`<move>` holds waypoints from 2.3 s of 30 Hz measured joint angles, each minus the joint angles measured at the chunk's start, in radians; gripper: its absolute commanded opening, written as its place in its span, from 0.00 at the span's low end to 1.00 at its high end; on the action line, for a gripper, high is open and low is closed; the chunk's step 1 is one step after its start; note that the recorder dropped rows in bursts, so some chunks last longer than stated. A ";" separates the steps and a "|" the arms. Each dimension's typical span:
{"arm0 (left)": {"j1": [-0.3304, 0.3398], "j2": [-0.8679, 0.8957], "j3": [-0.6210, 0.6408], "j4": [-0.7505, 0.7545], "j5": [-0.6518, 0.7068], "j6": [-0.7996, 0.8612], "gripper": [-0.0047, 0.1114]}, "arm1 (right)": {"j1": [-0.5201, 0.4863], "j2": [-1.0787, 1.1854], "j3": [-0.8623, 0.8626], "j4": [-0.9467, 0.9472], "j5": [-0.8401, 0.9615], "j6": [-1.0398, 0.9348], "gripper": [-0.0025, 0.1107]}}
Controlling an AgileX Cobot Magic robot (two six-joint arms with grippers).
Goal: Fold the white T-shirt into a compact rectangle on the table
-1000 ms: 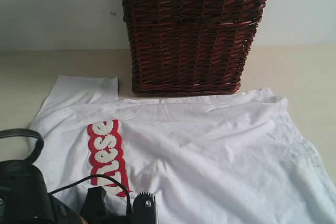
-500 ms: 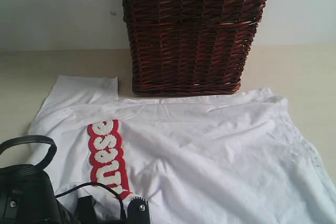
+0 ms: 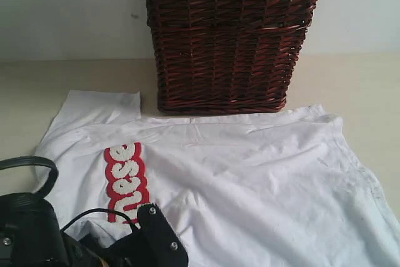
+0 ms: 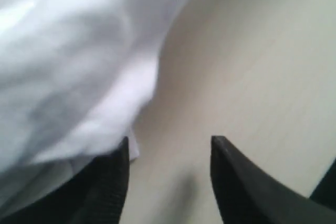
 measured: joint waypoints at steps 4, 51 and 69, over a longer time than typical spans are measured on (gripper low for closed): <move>0.000 0.034 0.000 0.000 -0.047 -0.140 0.45 | 0.000 0.000 0.000 0.000 0.000 0.000 0.45; -0.006 0.015 0.000 0.306 -0.025 -0.501 0.41 | 0.000 0.000 0.000 0.000 0.000 0.000 0.45; -0.006 0.090 -0.016 0.343 -0.054 -0.507 0.04 | 0.000 0.000 0.000 0.000 0.000 0.000 0.45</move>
